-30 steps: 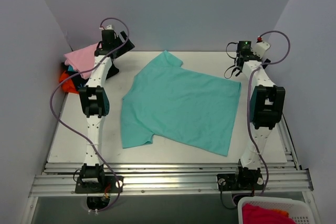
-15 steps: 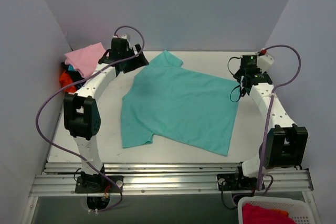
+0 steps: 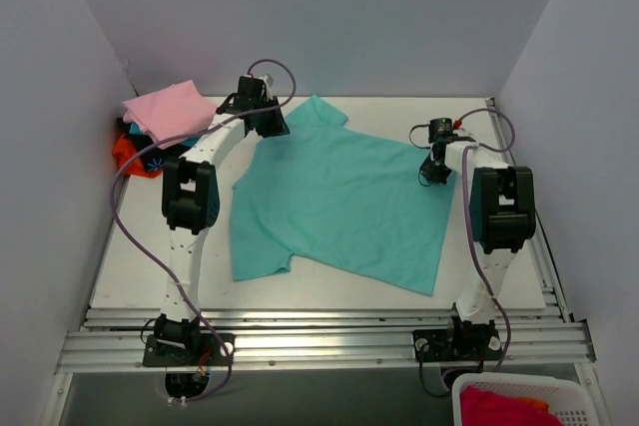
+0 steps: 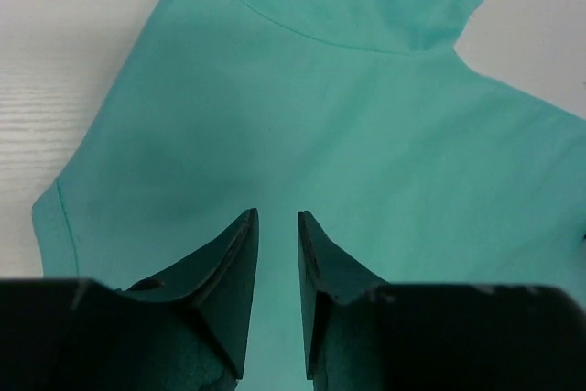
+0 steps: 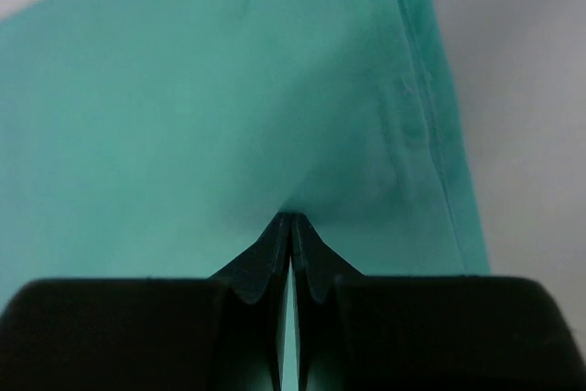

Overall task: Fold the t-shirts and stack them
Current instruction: Flatten the tshirt out

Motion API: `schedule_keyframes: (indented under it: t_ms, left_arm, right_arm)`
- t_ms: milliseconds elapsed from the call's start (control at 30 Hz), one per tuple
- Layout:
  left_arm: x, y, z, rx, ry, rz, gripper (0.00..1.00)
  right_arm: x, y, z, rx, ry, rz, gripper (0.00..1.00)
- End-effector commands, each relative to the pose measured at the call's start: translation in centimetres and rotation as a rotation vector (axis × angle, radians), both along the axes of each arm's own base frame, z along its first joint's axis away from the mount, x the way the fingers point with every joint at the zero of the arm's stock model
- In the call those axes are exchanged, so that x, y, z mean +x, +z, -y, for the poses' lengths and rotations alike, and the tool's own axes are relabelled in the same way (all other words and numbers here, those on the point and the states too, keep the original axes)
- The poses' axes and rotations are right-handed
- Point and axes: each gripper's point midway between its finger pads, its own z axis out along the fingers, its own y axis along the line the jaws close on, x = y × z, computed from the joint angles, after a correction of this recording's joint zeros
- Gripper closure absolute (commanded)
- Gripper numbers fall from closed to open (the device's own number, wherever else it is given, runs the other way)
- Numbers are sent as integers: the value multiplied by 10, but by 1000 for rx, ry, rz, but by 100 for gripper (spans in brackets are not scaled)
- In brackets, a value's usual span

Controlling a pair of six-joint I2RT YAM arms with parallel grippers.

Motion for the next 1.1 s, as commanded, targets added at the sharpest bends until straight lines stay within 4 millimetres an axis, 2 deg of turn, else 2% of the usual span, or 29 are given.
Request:
schedule_keyframes:
  t_ms: [0,67,100,200,233,267,300,333,400,433,467,500,533,567,633,767,967,1000,1067]
  left_arm:
    - [20,17,8,-47,-32,65,68]
    - [23,5,9,-48,-35,51,73]
    - [24,2,9,-51,-35,46,74]
    - [23,-11,10,-45,-43,29,76]
    - [21,-16,9,-33,-48,17,81]
    - [19,-26,6,-19,-45,-2,82]
    - [15,-35,4,0,-51,-18,83]
    - [10,-44,1,18,-48,-47,92]
    - [4,-57,-6,52,-44,-75,94]
    - [-5,-71,-10,75,-47,-105,95]
    - [-8,-77,-14,89,-40,-116,96]
    - [-10,-74,-22,107,-20,-111,97]
    - [-19,-86,-27,120,-13,-134,98]
    - [-21,-81,-31,121,0,-128,98]
    - [-26,-84,-42,130,33,-138,98]
    - [-46,-82,-59,154,81,-149,98]
    - [-46,-76,-72,168,113,-136,98]
    - [-42,-72,-73,168,114,-127,96]
    - [-36,-71,-77,178,129,-125,84]
  right_arm:
    - [21,2,12,-45,-14,3,100]
    - [25,-3,22,-74,-48,-10,100]
    - [22,-13,25,-86,-57,-39,100]
    - [24,-23,34,-125,-105,-57,100]
    - [24,-26,35,-128,-114,-59,100]
    - [25,-29,44,-122,-142,-58,100]
    - [26,-37,48,-120,-152,-64,100]
    - [27,-41,48,-120,-155,-70,100]
    - [29,-51,49,-120,-152,-80,100]
    - [33,-52,50,-120,-150,-76,100]
    - [35,-54,50,-120,-147,-74,100]
    - [35,-61,51,-121,-145,-83,100]
    - [39,-61,52,-122,-144,-77,100]
    - [40,-63,52,-120,-145,-77,100]
    - [43,-69,53,-108,-145,-75,100]
    - [58,-65,54,-88,-153,-42,100]
    - [72,-62,52,-78,-146,-11,100]
    - [72,-61,52,-79,-145,-11,100]
    - [72,-59,55,-88,-147,-10,100]
